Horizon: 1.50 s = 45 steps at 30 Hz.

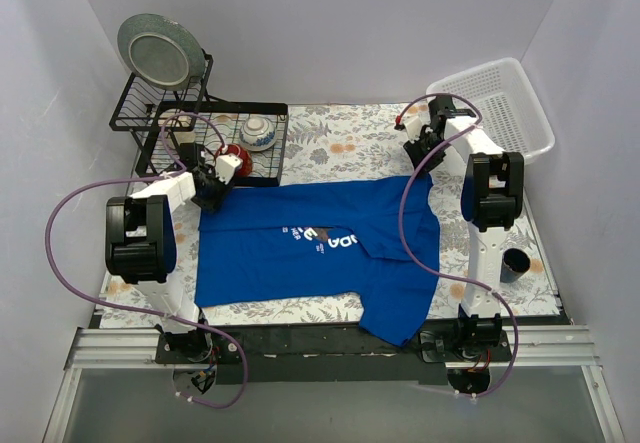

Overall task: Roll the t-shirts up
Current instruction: Fold the T-shirt at the center of the board.

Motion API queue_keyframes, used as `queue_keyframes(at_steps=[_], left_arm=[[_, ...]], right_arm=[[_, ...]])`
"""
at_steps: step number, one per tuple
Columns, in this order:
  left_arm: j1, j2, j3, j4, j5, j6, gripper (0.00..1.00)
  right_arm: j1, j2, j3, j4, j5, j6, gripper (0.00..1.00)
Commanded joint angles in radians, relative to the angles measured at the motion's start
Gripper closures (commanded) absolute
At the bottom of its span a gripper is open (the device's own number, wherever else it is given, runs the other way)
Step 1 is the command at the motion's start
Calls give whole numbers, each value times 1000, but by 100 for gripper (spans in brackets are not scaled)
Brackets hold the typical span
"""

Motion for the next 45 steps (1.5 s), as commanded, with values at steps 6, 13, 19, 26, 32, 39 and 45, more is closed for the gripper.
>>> queue_keyframes(at_steps=[6,13,19,26,32,39,45], left_arm=[[21,-4,15,-75,-20,-36,63],[19,-35,-2,-81,-4,-56,63],[19,-50,-32,-67,-16,-64,62],[19,-47,-31,-50,-29,-73,62],[19,-44,-29,-9,-84,-73,61],[19,-50,-25,23,-148,-67,61],[19,-111,-11,2,-71,-52,54]], right_arm=[[0,-54,2,6,13,4,72],[34,-138,-79,11,13,-36,68],[59,-141,-139,12,47,-94,72],[74,-57,-108,45,174,-142,75],[82,20,-15,94,258,-160,76],[98,54,45,118,240,-176,76],[106,6,50,138,226,-179,73]])
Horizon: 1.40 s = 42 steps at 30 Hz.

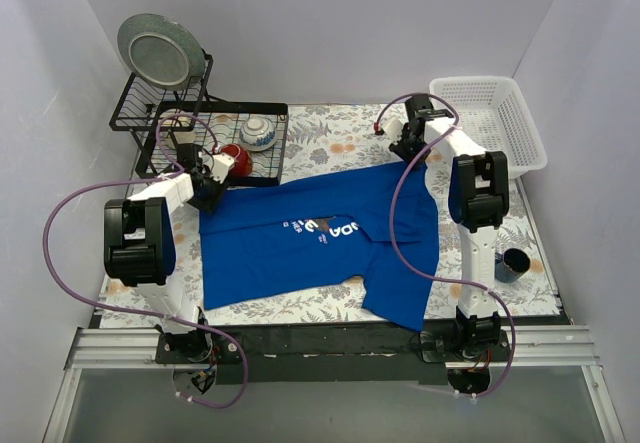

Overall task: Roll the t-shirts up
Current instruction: Fold the T-shirt at the center of the board.

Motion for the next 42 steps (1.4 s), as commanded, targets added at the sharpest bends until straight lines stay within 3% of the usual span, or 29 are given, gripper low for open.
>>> queue_keyframes(at_steps=[1,6,15,20,24,31,35,42], left_arm=[[7,-109,17,-22,60,23,53],[-28,-239,69,-169,238,3,47],[-264,-335,28,-370,446,3,43],[-307,-376,-84,-397,420,103,44],[-308,-402,-200,-384,291,181,46],[-294,-482,-379,-326,127,299,47],[-231,-477,-442,-288,71,353,47],[-120,-447,-440,-229,37,417,48]], right_arm=[[0,-48,32,40,-23,-10,70],[2,-204,-4,-3,-152,24,60],[5,-502,-415,-118,-349,-71,58],[5,-622,-663,-128,-325,-203,59],[5,-671,-760,-83,-250,-266,59],[-1,-624,-816,-28,-135,-299,60],[-16,-567,-813,-13,-68,-297,60],[-42,-504,-713,-115,-55,-308,62]])
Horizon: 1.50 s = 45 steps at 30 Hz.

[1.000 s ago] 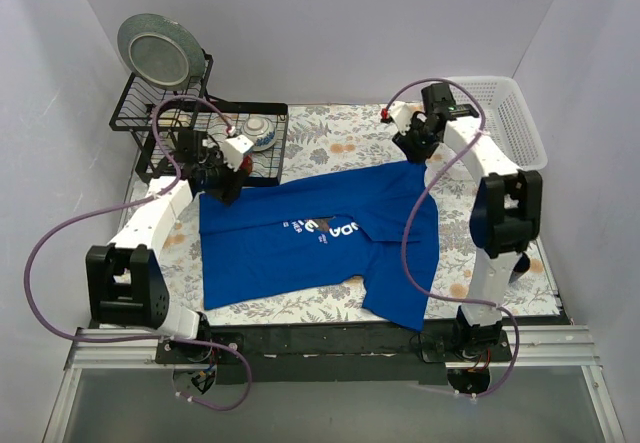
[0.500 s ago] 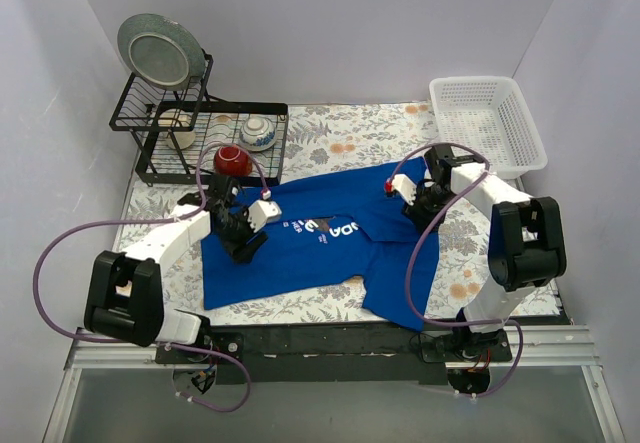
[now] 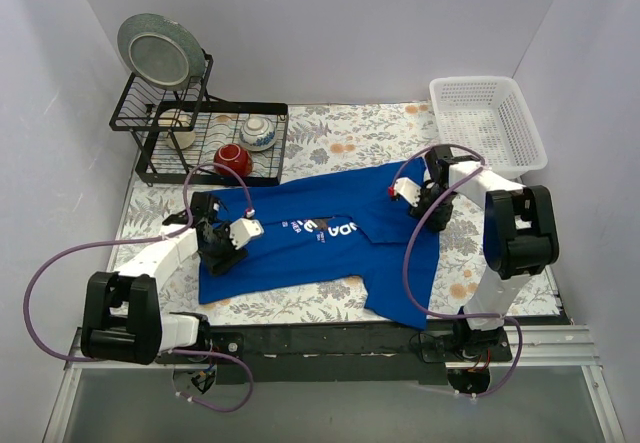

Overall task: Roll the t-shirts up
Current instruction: Fold the T-shirt at the center of the board.

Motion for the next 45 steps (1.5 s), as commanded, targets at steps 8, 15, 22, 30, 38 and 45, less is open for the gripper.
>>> queue_keyframes(at_steps=[8,15,22,30,38,45], left_arm=[[71,-97,141,-131,117,87,44],[70,-40,108,2,28,-20,44],[93,80,81,146,-104,-120,44],[172,109,25,238,-159,-128,44],[182,143,50,251,-173,-154,46],[182,-81,226,-162,171,-67,39]], right_arm=[[-27,89,375,-217,-168,65,62],[-26,237,410,-125,-125,114,63],[-23,320,442,-51,-9,106,64],[-21,344,447,-2,113,123,65],[-20,331,501,-71,55,160,65],[-18,87,382,-166,-108,112,60]])
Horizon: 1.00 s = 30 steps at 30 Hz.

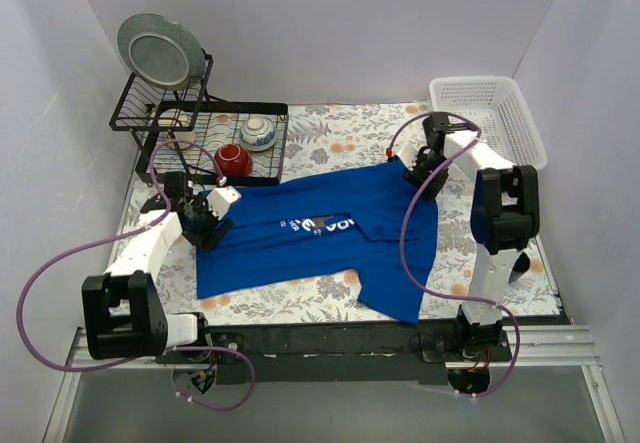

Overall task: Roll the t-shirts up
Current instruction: Fold the T-shirt at the center of the board.

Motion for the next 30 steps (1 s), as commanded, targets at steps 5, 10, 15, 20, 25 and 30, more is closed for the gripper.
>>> queue_keyframes(at_steps=[5,10,15,20,25,30], left_arm=[[1,-126,79,-138,141,41,39],[1,-74,108,-66,146,-37,40],[1,7,108,179,51,-113,48],[1,88,104,279,23,-99,71],[1,174,64,379,-3,-82,82],[1,239,16,467,-51,-90,82]], right_arm=[[10,-291,-210,-32,-185,-72,60],[14,-277,-206,3,-194,-86,60],[19,-156,2,80,-197,-24,65],[25,8,199,86,-174,7,72],[50,118,296,89,-136,-19,73],[77,169,300,98,-105,-48,74]])
